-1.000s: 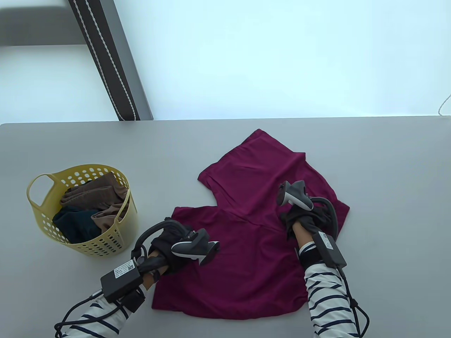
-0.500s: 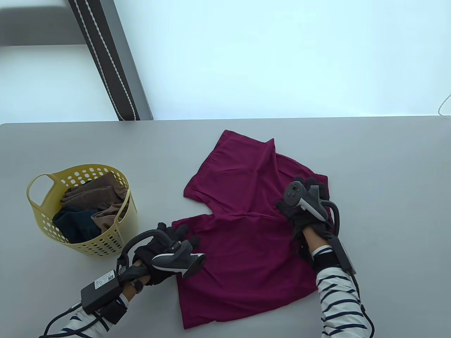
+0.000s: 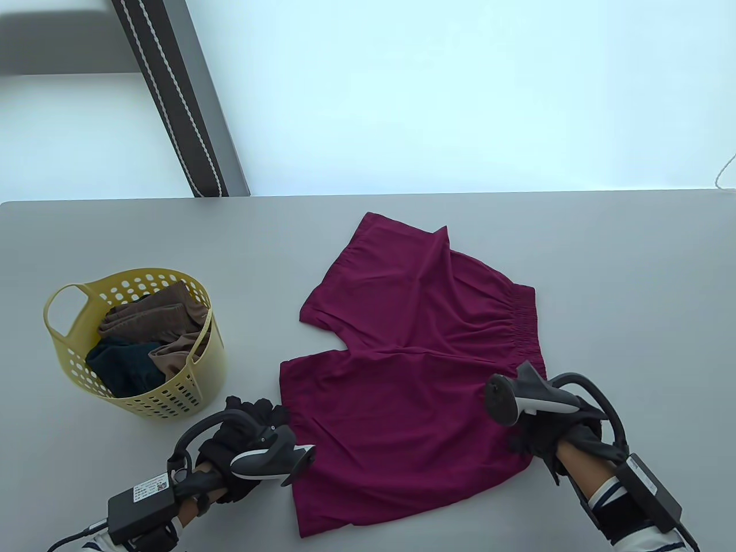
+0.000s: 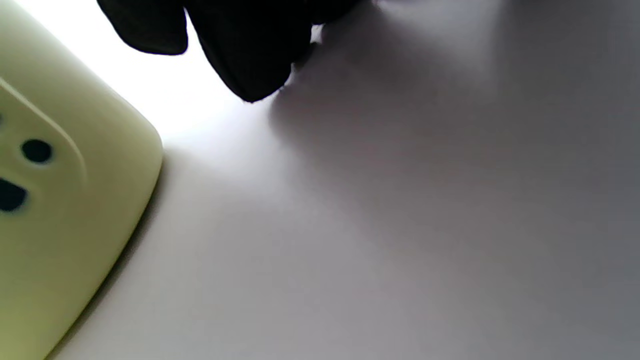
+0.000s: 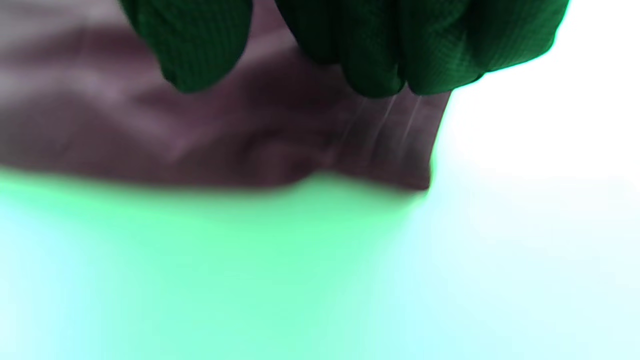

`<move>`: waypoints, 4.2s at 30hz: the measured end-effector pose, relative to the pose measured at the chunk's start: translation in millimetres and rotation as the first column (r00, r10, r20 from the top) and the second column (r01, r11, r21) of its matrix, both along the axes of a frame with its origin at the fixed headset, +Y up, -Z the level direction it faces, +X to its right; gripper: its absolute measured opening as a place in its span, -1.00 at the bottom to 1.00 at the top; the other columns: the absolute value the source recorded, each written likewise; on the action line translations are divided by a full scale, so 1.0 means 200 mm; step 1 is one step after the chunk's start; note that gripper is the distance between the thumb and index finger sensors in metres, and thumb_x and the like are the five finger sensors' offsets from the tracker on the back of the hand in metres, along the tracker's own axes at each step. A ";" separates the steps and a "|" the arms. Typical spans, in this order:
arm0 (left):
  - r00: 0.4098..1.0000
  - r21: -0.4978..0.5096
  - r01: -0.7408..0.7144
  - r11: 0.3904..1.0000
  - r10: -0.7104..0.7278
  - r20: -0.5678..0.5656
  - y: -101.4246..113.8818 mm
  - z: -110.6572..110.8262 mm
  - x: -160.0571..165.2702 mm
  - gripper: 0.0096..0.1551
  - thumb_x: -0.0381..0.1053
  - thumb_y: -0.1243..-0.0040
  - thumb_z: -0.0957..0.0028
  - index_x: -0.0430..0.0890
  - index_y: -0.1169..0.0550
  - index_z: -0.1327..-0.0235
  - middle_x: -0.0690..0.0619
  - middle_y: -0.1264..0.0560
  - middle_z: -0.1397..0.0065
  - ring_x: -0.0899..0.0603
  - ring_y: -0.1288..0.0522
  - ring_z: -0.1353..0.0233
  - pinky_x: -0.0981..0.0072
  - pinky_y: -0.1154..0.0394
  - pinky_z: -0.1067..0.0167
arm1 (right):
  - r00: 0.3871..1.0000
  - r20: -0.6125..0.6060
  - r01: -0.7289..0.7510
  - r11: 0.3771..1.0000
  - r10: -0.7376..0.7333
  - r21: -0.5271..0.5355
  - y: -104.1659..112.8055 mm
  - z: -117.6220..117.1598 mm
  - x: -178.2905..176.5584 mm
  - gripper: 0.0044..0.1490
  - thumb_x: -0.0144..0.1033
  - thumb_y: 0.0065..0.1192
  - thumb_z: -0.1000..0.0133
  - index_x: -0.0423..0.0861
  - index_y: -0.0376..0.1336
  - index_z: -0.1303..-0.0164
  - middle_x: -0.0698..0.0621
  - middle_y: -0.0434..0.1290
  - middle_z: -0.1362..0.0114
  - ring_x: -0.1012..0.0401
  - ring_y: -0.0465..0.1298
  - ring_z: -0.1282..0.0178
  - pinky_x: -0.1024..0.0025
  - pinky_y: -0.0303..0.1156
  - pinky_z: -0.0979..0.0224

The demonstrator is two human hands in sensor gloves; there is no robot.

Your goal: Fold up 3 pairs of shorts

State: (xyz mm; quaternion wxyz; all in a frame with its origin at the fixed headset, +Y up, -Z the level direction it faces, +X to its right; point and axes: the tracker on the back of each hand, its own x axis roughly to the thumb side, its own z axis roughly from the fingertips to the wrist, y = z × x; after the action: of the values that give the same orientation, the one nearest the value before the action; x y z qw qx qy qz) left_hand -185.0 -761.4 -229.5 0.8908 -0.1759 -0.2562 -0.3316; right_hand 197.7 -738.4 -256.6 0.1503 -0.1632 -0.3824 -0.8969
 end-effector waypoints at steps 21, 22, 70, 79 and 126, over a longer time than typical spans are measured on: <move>0.994 0.086 -0.107 0.991 0.108 -0.011 -0.01 -0.05 0.12 -0.22 0.27 0.14 -0.02 -0.13 -0.28 -0.43 -0.18 -0.37 -0.49 -0.23 -0.54 -0.36 -0.37 -0.37 -0.38 | 0.994 0.020 0.100 0.951 -0.111 0.292 -0.02 -0.04 0.13 -0.04 -0.14 0.32 0.09 -0.16 -0.04 -0.42 -0.29 0.09 -0.49 -0.10 0.37 -0.38 0.13 0.40 -0.39; 0.995 0.112 -0.092 0.989 0.094 -0.011 0.00 -0.07 0.11 -0.29 0.24 0.10 -0.02 -0.08 -0.31 -0.38 -0.11 -0.41 -0.46 -0.20 -0.56 -0.34 -0.34 -0.39 -0.38 | 0.991 0.045 0.106 0.956 -0.122 0.272 -0.01 -0.04 0.17 -0.07 -0.15 0.33 0.10 -0.16 0.00 -0.40 -0.29 0.09 -0.50 -0.14 0.34 -0.40 0.08 0.37 -0.39; 0.991 0.461 -0.085 0.883 0.123 -0.053 0.72 -0.25 0.22 -0.29 0.12 0.02 -0.07 -0.02 -0.18 -0.50 -0.10 -0.37 -0.55 -0.16 -0.56 -0.41 -0.27 -0.38 -0.44 | 0.805 0.411 0.089 0.772 -0.428 0.630 0.36 -0.23 0.35 -0.09 0.06 -0.22 -0.12 -0.37 0.12 -0.45 -0.36 0.44 -0.29 -0.24 0.54 -0.18 -0.16 0.40 -0.22; 0.871 0.283 -0.472 0.835 0.392 0.297 0.64 0.17 0.08 -0.42 0.13 0.05 -0.05 0.14 -0.25 -0.38 0.11 -0.45 -0.46 -0.01 -0.62 -0.33 -0.12 -0.46 -0.44 | 0.916 0.370 0.034 0.948 -0.157 0.317 0.22 -0.12 0.25 0.11 0.29 -0.27 -0.06 -0.45 0.33 -0.25 -0.31 0.64 -0.03 -0.17 0.70 0.09 -0.10 0.54 0.00; 0.970 0.402 -0.130 0.906 0.031 0.242 0.21 0.12 -0.01 -0.39 0.16 0.08 -0.01 0.15 -0.22 -0.38 0.15 -0.43 -0.46 0.03 -0.62 -0.34 -0.08 -0.46 -0.45 | 0.916 -0.009 0.142 0.304 -0.402 0.942 0.68 -0.28 -0.55 -0.22 -0.20 0.35 -0.03 -0.26 0.19 -0.40 -0.21 0.54 -0.16 0.09 0.69 0.16 0.14 0.58 0.02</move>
State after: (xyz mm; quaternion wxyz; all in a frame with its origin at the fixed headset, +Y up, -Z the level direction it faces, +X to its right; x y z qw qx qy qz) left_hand -187.0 -719.0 -206.0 0.8849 0.0678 -0.2885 -0.3594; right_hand 88.6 -602.5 -311.9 0.0159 -0.0077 0.2114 -0.9772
